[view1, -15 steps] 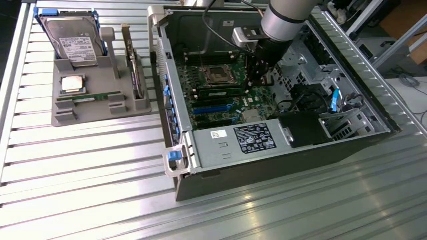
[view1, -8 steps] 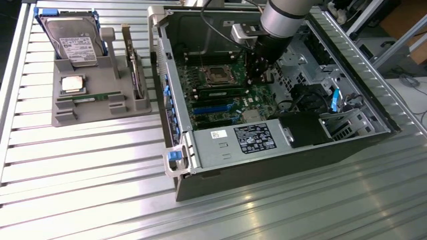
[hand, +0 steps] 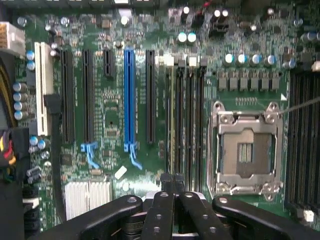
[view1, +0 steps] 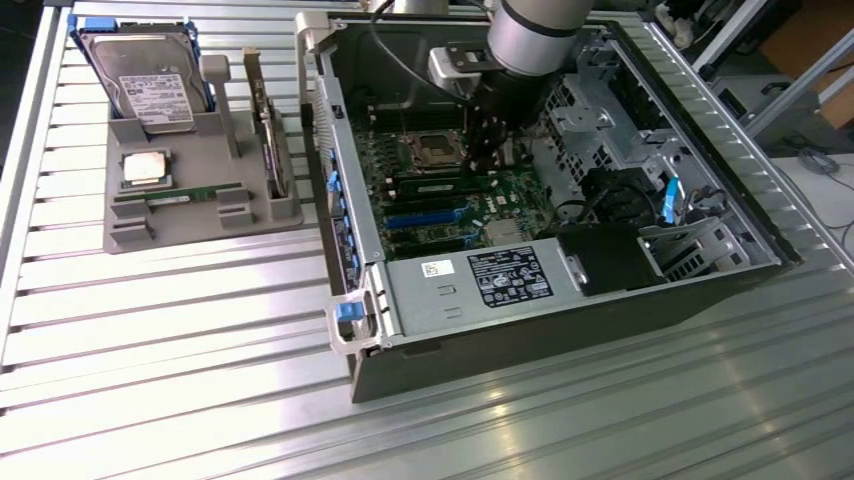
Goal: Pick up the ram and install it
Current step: 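Press down the ram until it locks into place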
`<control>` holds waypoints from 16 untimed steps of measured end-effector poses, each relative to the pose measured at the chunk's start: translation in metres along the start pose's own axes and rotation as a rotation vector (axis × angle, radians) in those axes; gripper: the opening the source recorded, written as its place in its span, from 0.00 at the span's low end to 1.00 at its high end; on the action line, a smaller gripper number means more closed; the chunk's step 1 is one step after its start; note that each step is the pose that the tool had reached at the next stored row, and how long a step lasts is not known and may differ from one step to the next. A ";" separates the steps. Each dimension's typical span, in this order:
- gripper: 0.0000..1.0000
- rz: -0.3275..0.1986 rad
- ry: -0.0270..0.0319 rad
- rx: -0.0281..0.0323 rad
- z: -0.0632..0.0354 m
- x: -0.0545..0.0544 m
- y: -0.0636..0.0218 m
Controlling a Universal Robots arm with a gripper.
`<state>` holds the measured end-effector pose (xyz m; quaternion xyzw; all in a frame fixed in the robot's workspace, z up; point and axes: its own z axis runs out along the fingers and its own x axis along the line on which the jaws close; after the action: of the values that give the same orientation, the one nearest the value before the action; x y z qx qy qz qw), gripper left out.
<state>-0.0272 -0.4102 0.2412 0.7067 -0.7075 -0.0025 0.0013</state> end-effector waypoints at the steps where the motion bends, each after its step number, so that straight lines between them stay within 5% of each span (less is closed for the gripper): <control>1: 0.10 0.000 0.0000 0.0001 0.0001 0.000 0.0061; 9: 0.10 0.000 0.0001 0.0004 0.0014 0.000 0.0533; 12: 0.10 0.000 -0.0001 0.0004 0.0034 0.000 0.0657; 16: 0.10 0.000 0.0002 0.0003 0.0053 0.000 0.0690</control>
<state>-0.0962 -0.4102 0.2362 0.7067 -0.7075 -0.0023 0.0013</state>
